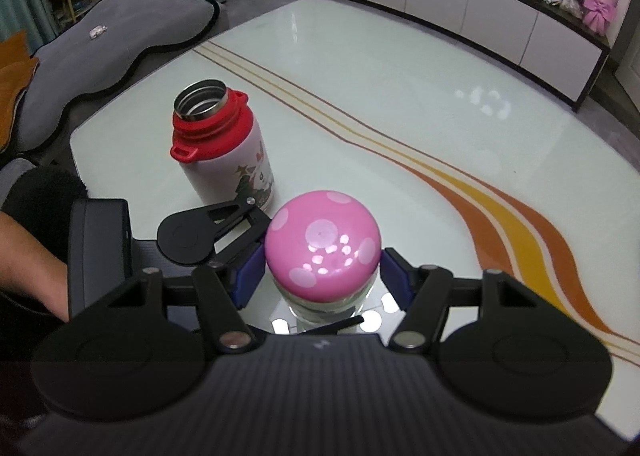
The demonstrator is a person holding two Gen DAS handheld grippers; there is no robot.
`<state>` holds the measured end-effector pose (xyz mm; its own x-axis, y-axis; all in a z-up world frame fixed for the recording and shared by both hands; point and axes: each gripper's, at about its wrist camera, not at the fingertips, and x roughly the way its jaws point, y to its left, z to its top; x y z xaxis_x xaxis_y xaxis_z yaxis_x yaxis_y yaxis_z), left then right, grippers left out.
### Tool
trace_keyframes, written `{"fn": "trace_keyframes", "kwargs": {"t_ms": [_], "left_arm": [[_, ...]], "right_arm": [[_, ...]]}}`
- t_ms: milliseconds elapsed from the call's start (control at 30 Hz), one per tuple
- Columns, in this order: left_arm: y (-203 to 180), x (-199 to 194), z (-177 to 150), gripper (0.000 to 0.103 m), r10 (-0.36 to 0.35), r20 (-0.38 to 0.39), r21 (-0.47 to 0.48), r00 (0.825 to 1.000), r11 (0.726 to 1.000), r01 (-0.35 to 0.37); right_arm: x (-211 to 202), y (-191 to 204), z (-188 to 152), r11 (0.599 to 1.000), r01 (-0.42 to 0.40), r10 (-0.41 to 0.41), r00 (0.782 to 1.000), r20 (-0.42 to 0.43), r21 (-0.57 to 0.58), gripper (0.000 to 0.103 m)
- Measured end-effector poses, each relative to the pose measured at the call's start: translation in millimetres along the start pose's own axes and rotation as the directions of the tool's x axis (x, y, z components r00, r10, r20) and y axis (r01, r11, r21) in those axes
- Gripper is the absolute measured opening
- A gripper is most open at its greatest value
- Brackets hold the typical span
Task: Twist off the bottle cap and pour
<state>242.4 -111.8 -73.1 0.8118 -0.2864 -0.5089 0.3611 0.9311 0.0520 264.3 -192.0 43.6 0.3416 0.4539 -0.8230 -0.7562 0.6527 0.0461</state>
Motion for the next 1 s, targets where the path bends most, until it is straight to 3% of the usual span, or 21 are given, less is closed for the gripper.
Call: {"fn": "trace_keyframes", "kwargs": {"t_ms": [67, 167, 267, 467, 867, 1000], "left_arm": [[0.7, -0.7, 0.4, 0.074, 0.000, 0.000, -0.001, 1.000, 1.000, 0.000], [0.6, -1.1, 1.1, 0.074, 0.000, -0.001, -0.001, 1.000, 1.000, 0.000], [0.3, -1.2, 1.4, 0.074, 0.000, -0.001, -0.001, 1.000, 1.000, 0.000], [0.6, -0.7, 0.9, 0.074, 0.001, -0.001, -0.001, 1.000, 1.000, -0.001], [-2.6, -2.6, -0.8, 0.074, 0.003, -0.001, 0.004, 1.000, 1.000, -0.003], [-3.3, -3.4, -0.6, 0.074, 0.003, -0.002, 0.002, 1.000, 1.000, -0.003]], "right_arm": [[1.5, 1.1, -1.0, 1.000, 0.013, -0.012, 1.000, -0.009, 0.019, 0.078], [-4.4, -1.1, -5.0, 0.998, 0.009, -0.010, 1.000, 0.022, 0.070, 0.079], [-14.5, -6.1, -11.1, 0.989, 0.013, -0.026, 0.996, 0.086, 0.148, 0.088], [-25.9, 5.2, -24.2, 0.953, 0.056, -0.110, 0.980, 0.166, 0.299, 0.088], [-10.1, 23.5, -13.1, 0.881, 0.132, -0.192, 0.977, 0.090, 0.455, 0.077], [-5.9, 25.1, -9.9, 0.876, 0.150, -0.205, 0.976, 0.072, 0.459, 0.076]]}}
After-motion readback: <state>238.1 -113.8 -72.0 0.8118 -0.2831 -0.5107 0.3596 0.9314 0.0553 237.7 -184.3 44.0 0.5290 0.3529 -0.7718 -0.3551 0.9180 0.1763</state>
